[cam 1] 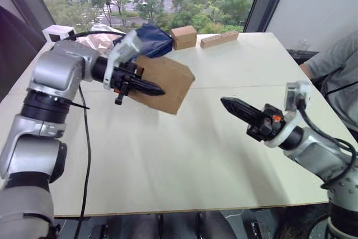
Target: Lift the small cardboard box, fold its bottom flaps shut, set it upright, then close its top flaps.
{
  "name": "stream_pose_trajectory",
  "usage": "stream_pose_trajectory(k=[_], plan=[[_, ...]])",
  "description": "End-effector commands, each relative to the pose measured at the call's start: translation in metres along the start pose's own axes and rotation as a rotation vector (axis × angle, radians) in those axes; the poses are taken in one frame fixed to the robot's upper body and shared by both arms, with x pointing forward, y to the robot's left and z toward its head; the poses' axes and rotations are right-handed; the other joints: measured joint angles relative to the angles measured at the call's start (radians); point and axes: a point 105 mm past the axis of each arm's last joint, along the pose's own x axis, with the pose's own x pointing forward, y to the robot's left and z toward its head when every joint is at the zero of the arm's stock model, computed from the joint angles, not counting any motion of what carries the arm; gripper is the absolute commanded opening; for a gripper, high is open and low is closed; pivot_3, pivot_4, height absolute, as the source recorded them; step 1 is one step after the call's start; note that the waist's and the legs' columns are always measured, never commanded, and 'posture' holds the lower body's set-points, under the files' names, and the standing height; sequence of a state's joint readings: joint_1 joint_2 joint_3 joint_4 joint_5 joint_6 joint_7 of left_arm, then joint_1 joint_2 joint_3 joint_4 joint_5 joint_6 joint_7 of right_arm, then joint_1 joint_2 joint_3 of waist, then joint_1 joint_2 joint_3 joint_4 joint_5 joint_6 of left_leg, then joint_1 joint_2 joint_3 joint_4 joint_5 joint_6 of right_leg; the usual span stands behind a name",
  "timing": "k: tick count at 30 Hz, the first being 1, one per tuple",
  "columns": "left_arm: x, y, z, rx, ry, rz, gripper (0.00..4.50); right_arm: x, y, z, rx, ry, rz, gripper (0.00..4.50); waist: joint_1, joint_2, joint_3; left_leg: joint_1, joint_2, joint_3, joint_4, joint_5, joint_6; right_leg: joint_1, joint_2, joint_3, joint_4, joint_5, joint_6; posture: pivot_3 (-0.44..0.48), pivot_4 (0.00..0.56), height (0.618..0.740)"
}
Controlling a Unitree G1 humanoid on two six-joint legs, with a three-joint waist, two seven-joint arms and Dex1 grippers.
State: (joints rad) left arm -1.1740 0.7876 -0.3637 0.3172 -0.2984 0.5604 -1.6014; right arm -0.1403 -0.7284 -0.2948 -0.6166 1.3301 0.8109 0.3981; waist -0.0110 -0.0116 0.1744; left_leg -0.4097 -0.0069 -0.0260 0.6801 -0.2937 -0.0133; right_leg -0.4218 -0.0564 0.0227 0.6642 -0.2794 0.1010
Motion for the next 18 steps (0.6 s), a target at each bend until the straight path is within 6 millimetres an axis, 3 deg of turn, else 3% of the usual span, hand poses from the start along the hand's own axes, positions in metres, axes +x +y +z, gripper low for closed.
stream_pose_trajectory(k=[1,5,8,12,18], plan=[[0.000,0.005,-0.002,0.294,0.279,0.006,0.00,-0.005,0.015,-0.008,-0.155,0.147,0.026,0.02,0.000,0.000,0.000,0.000,0.000,0.000,0.000,0.000,0.000,0.001,0.000,0.000,0.000,0.000,0.000,0.000,0.150,0.740],[0.011,0.004,-0.003,0.441,0.454,-0.055,0.00,-0.004,0.013,-0.031,-0.296,0.328,-0.015,0.02,0.001,-0.001,0.000,0.000,0.000,0.000,0.001,0.000,0.001,0.001,0.000,0.000,-0.001,0.000,0.000,0.000,0.150,0.740],[0.019,-0.004,-0.003,0.440,0.502,-0.108,0.00,-0.003,0.009,-0.044,-0.365,0.400,-0.040,0.02,0.000,-0.001,0.000,0.000,0.000,0.000,0.001,-0.001,0.001,0.001,0.000,0.000,-0.001,0.000,0.000,0.000,0.150,0.740],[0.036,-0.017,-0.015,0.251,0.642,-0.165,0.00,0.001,0.003,-0.059,-0.393,0.415,-0.096,0.02,-0.003,-0.001,0.000,0.000,0.000,-0.001,0.001,-0.001,0.002,0.001,0.001,0.001,0.000,0.000,0.001,0.000,0.150,0.740],[0.052,-0.023,-0.026,0.088,0.703,-0.168,0.00,0.007,0.005,-0.058,-0.381,0.353,-0.109,0.02,-0.002,-0.001,0.000,0.000,0.000,-0.001,0.002,-0.001,0.002,0.001,0.001,0.001,0.000,-0.001,0.001,0.000,0.150,0.740]])
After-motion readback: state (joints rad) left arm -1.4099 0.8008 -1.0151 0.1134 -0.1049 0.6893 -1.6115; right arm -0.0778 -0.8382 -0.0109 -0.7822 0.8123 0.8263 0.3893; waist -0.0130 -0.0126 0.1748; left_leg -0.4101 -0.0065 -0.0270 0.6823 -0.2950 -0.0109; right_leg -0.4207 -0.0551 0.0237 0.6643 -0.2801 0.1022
